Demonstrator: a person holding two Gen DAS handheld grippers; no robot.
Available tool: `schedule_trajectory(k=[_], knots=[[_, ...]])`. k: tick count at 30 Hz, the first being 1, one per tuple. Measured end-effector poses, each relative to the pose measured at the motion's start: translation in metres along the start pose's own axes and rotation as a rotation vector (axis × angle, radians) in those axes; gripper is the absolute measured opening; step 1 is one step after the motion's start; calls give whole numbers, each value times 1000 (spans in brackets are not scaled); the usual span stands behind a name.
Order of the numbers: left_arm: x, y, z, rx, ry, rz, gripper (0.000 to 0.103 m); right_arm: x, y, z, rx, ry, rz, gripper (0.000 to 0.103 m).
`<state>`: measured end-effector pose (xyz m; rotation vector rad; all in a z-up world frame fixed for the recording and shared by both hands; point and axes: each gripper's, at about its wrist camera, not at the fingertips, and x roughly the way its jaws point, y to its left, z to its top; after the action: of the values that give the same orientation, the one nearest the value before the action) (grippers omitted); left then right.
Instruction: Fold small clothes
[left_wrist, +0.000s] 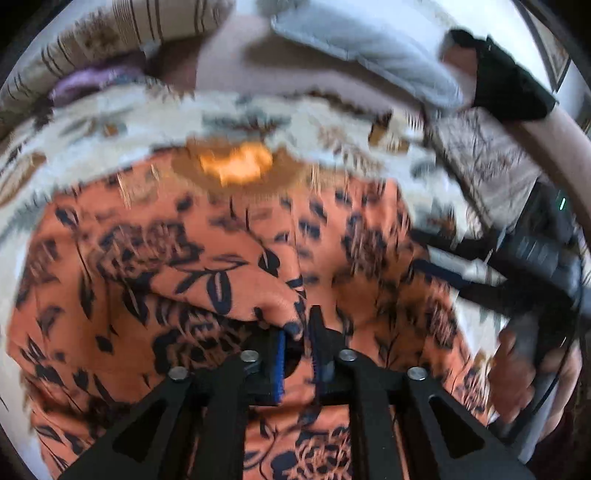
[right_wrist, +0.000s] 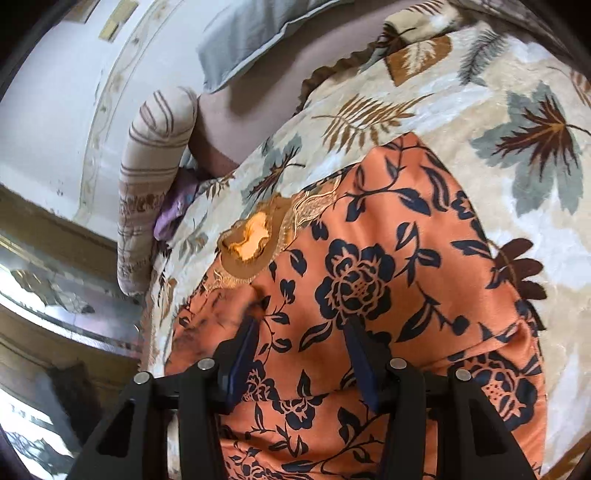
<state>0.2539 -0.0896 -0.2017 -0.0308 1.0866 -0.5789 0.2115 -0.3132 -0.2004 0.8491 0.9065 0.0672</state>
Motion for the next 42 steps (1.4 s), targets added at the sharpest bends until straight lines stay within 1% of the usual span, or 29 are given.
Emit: schedule_trajectory(k=[2, 3, 4, 5, 6, 7, 9, 11, 12, 14, 17, 18, 20, 23, 24, 25, 27, 30, 32, 34, 36, 38, 39, 40, 41, 42], knots=[[-5, 7, -9, -10, 19, -13, 23, -2, 0, 1, 3, 0, 0, 59], [-12, 12, -11, -20, 19, -26, 31, -3, -1, 1, 3, 2, 1, 59], [-22, 17, -13, -26, 6, -41, 45, -3, 0, 1, 4, 2, 2, 59], [-33, 22, -13, -35, -16, -48, 53, -2, 0, 1, 5, 2, 3, 59], [-45, 29, -12, -51, -40, -56, 70, -2, 0, 0, 5, 3, 2, 59], [-56, 37, -10, -77, -59, -74, 76, -1, 1, 0, 4, 6, 3, 59], [-69, 54, -4, -138, -70, -109, 76, 1, 2, -3, 3, 8, 2, 59], [-77, 75, 3, -243, -86, -133, 76, 2, 2, -4, 0, 11, -1, 59], [-75, 84, 5, -295, -84, -141, 76, 2, 3, -5, -1, 12, -2, 59], [-65, 94, 10, -366, -64, -165, 76, 3, 3, -6, -5, 13, -3, 59], [-40, 102, 13, -460, -46, -174, 72, 2, 3, -7, -18, 13, -8, 59], [-34, 102, 14, -474, -37, -181, 69, 2, 3, -7, -22, 12, -10, 59], [-15, 100, 15, -510, 0, -171, 63, -1, 2, -7, -27, 7, -11, 59], [2, 97, 16, -550, 21, -155, 47, -8, -2, -6, -26, -5, -12, 59], [6, 96, 17, -553, 23, -129, 29, -11, -4, -5, -25, -10, -13, 59], [7, 94, 17, -557, 10, -100, 8, -14, -7, -4, -23, -16, -14, 59], [3, 88, 20, -540, -27, -63, 7, -20, -13, -2, -16, -26, -16, 59], [-8, 57, 30, -419, -95, -29, 7, -31, -25, 2, 3, -46, -23, 59], [-13, 21, 40, -304, -115, -64, 7, -39, -37, 5, 31, -63, -25, 59], [-12, -12, 47, -213, -107, -100, 7, -45, -46, 7, 55, -75, -27, 59], [-9, -53, 48, -95, -78, -153, 7, -48, -51, 9, 71, -83, -25, 59], [-5, -79, 45, -14, -36, -200, 9, -54, -56, 11, 84, -94, -25, 59], [-3, -90, 43, 22, -4, -226, 17, -56, -58, 12, 90, -98, -23, 59], [-2, -95, 40, 40, 18, -249, 29, -58, -60, 14, 101, -101, -21, 59], [-4, -95, 37, 45, 19, -258, 36, -59, -61, 14, 111, -105, -14, 59], [-8, -93, 36, 42, 8, -249, 48, -60, -61, 14, 122, -108, -8, 62]])
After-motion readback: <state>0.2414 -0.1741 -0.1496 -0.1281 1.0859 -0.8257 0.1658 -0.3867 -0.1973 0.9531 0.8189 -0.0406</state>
